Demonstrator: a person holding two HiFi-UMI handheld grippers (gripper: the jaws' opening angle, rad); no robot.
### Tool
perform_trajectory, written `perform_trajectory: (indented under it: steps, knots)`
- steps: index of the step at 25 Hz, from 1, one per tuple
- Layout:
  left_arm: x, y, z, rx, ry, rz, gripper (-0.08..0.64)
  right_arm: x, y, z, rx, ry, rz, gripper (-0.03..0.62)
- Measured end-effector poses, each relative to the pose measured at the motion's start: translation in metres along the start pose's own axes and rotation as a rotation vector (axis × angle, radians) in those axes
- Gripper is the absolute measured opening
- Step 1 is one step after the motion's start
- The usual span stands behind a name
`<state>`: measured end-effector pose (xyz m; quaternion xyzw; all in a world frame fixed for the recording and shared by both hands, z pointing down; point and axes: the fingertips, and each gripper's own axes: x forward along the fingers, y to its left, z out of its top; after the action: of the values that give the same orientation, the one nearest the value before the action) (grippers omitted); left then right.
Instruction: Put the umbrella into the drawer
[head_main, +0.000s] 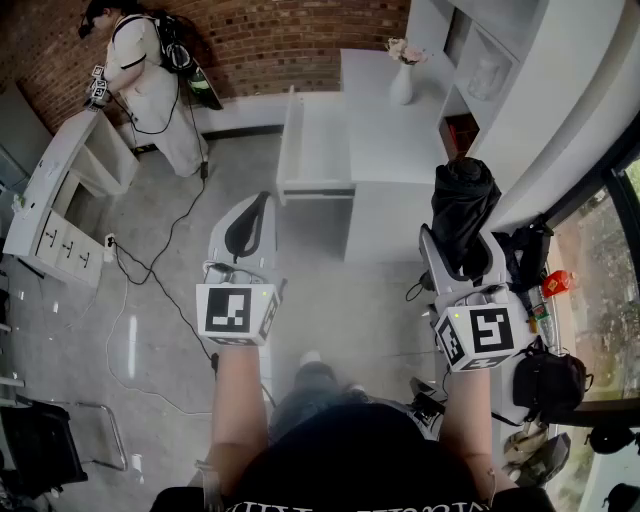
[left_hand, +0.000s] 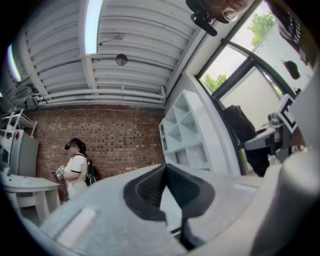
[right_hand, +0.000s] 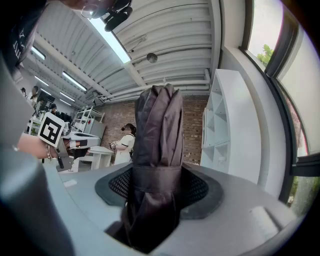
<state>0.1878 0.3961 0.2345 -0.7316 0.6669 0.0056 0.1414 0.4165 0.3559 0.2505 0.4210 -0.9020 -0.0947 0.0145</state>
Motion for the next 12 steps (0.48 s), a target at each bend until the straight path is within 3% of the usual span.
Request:
perform_trajectory:
  steps: [12]
  knots:
    - [-0.004, 0.03, -0.016, -0.021, 0.011, 0.008, 0.0, 0.02, 0.016, -0.002, 0.008, 0.015, -0.013, 0.253]
